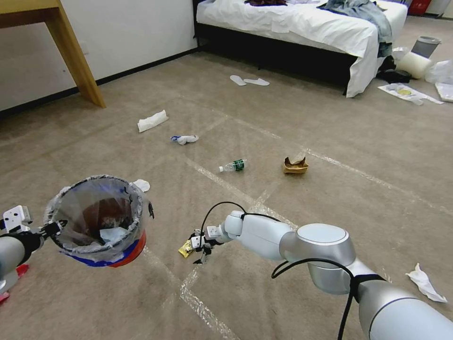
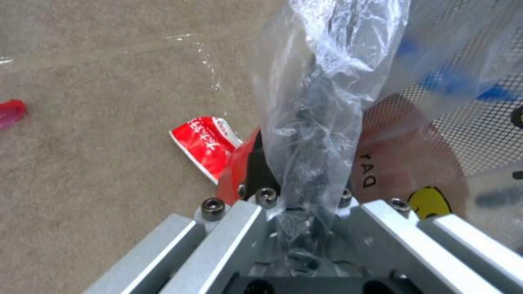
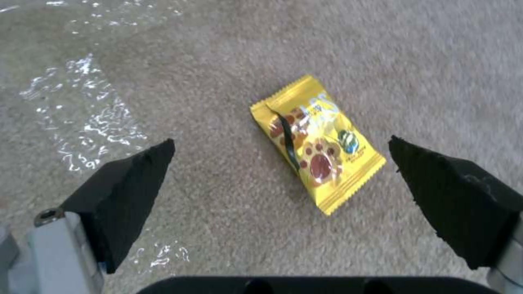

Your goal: Pick up the trash bin and place the garbage on the floor into it.

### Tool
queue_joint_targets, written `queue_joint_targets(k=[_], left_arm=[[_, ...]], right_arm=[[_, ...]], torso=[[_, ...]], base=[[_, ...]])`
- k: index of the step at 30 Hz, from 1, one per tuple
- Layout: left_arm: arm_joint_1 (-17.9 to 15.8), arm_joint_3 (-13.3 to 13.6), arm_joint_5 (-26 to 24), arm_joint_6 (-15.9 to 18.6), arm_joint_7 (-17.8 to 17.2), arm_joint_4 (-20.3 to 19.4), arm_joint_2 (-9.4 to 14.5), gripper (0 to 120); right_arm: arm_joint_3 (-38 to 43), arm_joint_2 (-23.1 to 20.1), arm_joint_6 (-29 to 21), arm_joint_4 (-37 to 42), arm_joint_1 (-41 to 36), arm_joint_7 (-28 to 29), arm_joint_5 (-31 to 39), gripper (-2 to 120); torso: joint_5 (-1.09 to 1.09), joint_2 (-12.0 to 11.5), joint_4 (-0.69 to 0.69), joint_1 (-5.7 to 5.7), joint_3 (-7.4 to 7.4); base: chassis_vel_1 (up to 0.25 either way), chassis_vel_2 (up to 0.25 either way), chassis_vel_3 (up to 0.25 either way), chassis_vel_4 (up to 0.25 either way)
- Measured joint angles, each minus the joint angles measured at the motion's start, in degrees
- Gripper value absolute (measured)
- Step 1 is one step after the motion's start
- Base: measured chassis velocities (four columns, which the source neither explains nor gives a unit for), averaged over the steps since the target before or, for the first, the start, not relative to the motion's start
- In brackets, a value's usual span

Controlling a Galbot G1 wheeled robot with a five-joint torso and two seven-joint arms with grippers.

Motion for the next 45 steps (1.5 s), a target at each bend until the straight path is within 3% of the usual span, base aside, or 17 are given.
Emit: queue_joint_targets(k=[11, 19, 27, 45], left_arm=[[0.0, 0.5, 0.6, 0.0, 0.4, 0.0, -0.3, 1], [0.0, 0.7, 0.9, 0.0, 0.6, 0.0, -0.6, 1], [-0.2, 1.4, 1.5, 0.0, 0.8, 0.2, -0.8, 1], [-1.3, 3.5, 2.7, -0.1, 1.0, 0.7, -1.6, 1]], right_arm=[[-2.0, 0.0, -4.9, 3.0, -0.4, 5.2, 8.2, 100], [-2.8, 0.0, -9.8, 4.7, -1.0, 11.8, 11.9, 100], [-2.9, 0.0, -16.1, 7.5, -1.9, 18.1, 20.3, 100], [-2.2, 0.0, -20.5, 7.9, -4.0, 24.0, 22.7, 100]], torso=[[0.0, 0.0, 0.01, 0.0, 0.0], [-0.01, 0.0, 0.01, 0.0, 0.0], [-0.01, 0.0, 0.01, 0.0, 0.0], [0.0, 0.0, 0.0, 0.0, 0.0]], base=[[0.0, 0.0, 0.0, 0.0], [0.0, 0.0, 0.0, 0.0], [0.0, 0.0, 0.0, 0.0], [0.0, 0.0, 0.0, 0.0]])
